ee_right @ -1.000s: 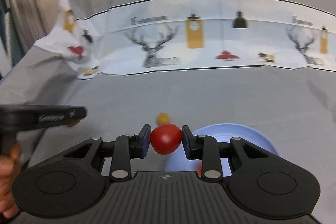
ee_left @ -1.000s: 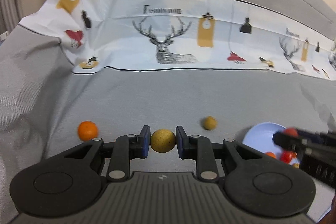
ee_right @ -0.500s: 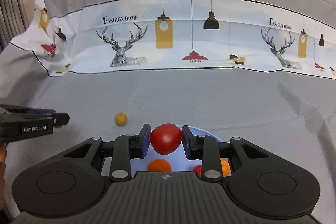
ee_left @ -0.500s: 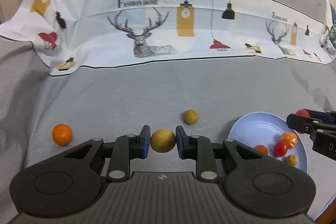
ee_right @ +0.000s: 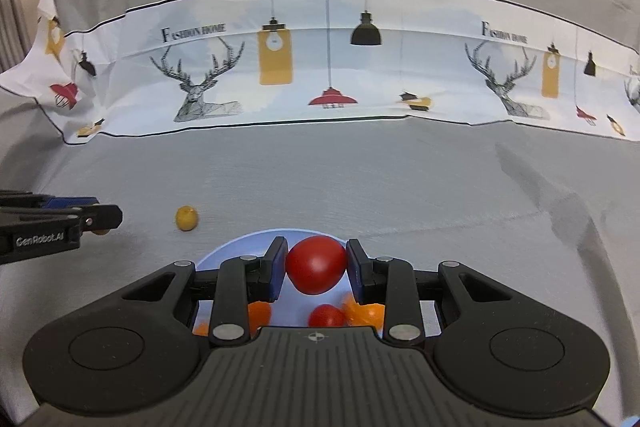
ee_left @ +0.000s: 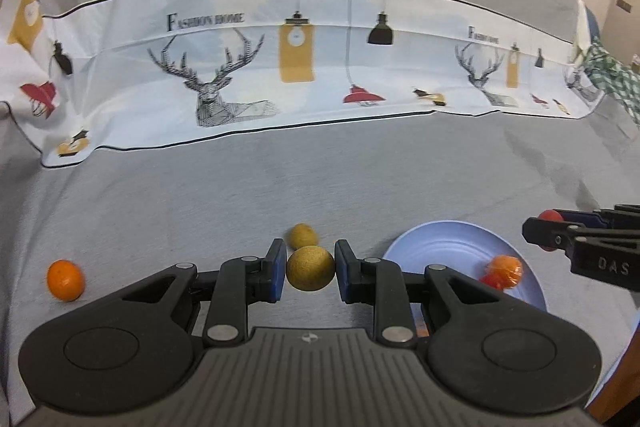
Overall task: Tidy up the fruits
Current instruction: 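Carry the yellow fruit and red tomato over the plate with both tools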
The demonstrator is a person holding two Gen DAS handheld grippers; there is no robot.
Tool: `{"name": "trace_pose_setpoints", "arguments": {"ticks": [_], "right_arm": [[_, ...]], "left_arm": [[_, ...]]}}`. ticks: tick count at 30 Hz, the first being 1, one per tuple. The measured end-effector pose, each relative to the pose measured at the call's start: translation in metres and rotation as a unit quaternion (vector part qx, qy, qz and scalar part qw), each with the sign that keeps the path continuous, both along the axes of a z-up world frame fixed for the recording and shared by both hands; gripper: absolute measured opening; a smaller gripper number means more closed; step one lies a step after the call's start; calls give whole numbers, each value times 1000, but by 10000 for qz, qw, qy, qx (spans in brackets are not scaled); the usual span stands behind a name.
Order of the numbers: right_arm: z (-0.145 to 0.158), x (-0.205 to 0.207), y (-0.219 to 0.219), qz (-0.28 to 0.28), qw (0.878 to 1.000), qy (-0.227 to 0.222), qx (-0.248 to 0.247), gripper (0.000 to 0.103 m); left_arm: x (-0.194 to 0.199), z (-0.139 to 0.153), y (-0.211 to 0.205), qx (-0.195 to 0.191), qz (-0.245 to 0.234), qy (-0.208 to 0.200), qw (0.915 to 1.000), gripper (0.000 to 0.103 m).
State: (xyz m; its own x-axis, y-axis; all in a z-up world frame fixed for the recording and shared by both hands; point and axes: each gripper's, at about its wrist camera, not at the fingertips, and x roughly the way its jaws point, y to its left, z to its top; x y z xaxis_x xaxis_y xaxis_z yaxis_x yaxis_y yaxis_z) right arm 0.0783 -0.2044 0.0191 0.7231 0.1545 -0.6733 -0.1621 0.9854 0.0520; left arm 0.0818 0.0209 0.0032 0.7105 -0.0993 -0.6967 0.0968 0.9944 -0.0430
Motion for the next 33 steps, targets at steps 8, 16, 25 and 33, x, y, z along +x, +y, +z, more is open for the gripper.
{"name": "trace_pose_setpoints", "arguments": {"ticks": [8,16,25,33], "right_arm": [[-3,3,-19,-298,9993,179,155,33],[-6,4,-17,-297,9992,244,131,33],[-6,6,-19,-255,9991,317,125,33],[-8,4,-18,-149,9991,378,81,33]], "left_arm": [[-6,-2,-20,-329,-599,-14,9977,29],[-10,-11,-40,-255,-1027,19,9944,29],[-10,-14,-47,-211,-1139,27,9933,29],[-13,-21,-66,-99,-1510,9,9885,29]]}}
